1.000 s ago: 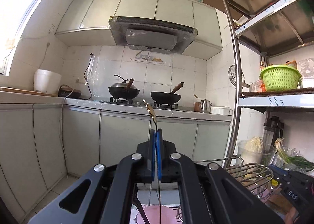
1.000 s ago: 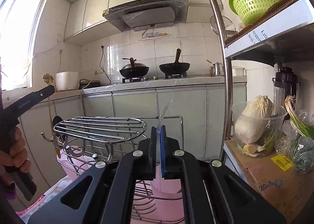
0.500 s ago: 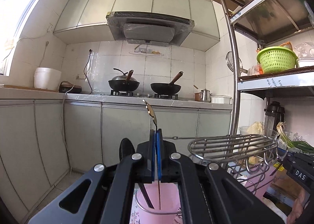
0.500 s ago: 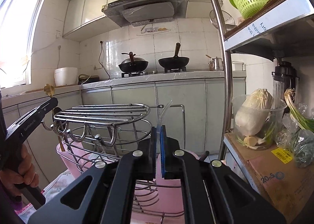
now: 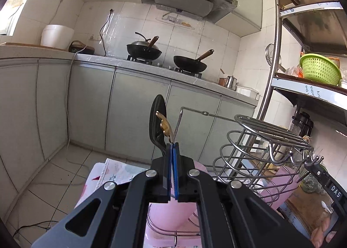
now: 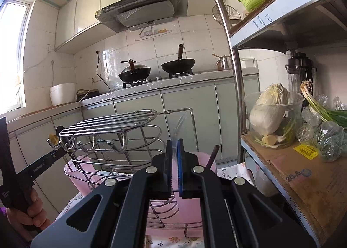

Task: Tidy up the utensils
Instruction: 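Carry the gold spoon over the pink cup with the left tool while the right tool carries the clear utensil, then open the left tool to drop the gold spoon into the cup while the right tool drops the clear utensil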

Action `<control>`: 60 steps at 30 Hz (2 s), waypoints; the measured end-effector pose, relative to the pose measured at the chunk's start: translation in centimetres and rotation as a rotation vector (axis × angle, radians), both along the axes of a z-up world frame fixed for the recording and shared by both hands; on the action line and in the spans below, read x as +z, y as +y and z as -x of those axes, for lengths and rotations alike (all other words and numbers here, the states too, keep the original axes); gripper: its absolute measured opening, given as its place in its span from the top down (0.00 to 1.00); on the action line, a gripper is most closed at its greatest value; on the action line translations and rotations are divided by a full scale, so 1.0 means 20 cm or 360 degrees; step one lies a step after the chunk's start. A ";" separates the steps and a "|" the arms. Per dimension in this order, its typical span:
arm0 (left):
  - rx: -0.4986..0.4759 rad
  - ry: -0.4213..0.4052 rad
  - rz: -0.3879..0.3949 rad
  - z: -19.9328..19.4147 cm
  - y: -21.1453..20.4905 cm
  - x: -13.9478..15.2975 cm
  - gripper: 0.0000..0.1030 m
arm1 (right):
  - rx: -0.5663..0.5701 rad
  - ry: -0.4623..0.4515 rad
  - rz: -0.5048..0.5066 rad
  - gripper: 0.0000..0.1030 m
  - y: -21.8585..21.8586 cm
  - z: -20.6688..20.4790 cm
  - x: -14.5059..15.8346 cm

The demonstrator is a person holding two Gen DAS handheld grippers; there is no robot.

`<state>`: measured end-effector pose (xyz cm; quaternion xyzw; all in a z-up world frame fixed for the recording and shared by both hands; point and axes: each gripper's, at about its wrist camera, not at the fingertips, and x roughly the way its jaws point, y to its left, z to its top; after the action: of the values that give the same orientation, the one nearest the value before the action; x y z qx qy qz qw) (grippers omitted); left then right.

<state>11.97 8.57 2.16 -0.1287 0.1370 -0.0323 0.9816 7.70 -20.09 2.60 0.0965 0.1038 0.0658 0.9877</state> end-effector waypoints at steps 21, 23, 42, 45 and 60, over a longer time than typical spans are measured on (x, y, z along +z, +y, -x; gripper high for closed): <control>-0.0110 0.0200 0.0043 -0.19 0.08 -0.01 0.99 | -0.0056 0.0280 -0.0277 0.96 -0.23 -0.21 0.03; -0.0123 0.0216 0.0045 -0.21 0.08 0.00 0.99 | -0.0030 0.0294 -0.0257 0.96 -0.23 -0.26 0.03; -0.0217 0.0430 0.0155 -0.31 0.08 0.06 0.82 | 0.0245 0.0481 -0.0028 0.95 -0.12 -0.47 0.08; -0.0232 0.0443 0.0174 -0.30 0.09 0.07 0.69 | 0.0255 0.0492 -0.0026 0.94 -0.12 -0.45 0.07; -0.0186 0.0415 0.0100 -0.22 0.10 0.13 0.62 | 0.0276 0.0512 -0.0007 0.65 -0.13 -0.34 0.07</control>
<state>16.38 10.63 4.78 -0.1544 0.2695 -0.0766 0.9475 14.46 -22.73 4.00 0.0987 0.2684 0.1347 0.9487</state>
